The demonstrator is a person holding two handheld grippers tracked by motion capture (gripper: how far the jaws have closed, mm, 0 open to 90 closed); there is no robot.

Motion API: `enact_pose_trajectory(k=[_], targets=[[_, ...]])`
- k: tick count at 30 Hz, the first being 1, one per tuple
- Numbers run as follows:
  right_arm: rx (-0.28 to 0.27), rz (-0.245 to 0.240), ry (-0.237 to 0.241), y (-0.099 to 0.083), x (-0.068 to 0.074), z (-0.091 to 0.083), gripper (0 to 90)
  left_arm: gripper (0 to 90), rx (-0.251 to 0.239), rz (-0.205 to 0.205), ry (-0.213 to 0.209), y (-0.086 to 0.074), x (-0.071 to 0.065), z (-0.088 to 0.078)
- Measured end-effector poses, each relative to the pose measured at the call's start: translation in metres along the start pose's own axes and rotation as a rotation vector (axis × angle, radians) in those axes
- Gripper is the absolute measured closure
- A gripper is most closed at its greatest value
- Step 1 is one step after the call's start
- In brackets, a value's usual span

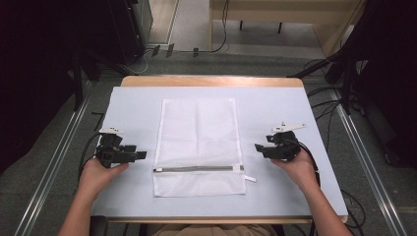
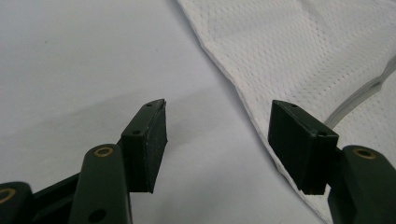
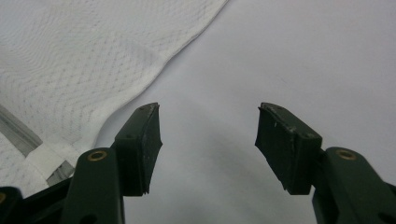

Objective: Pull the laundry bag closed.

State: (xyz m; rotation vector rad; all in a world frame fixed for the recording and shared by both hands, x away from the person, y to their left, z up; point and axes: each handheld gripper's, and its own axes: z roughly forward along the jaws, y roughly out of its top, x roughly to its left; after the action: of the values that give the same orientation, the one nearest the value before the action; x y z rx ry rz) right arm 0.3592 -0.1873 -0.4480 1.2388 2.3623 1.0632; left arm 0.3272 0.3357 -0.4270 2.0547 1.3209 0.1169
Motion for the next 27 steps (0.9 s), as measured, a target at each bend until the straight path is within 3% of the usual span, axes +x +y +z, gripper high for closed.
enact_pose_trajectory(k=[6, 27], targets=[[-0.005, -0.006, 0.001, 0.0006, 0.0019, -0.0003, 43.2, 38.9, -0.016, 0.005, 0.012, 0.0001, -0.0009, -0.0021], [0.021, -0.022, 0.017, -0.0001, 0.0039, 0.0017, 43.5, 40.1, -0.002, -0.002, 0.001, -0.0006, -0.0005, -0.0011]])
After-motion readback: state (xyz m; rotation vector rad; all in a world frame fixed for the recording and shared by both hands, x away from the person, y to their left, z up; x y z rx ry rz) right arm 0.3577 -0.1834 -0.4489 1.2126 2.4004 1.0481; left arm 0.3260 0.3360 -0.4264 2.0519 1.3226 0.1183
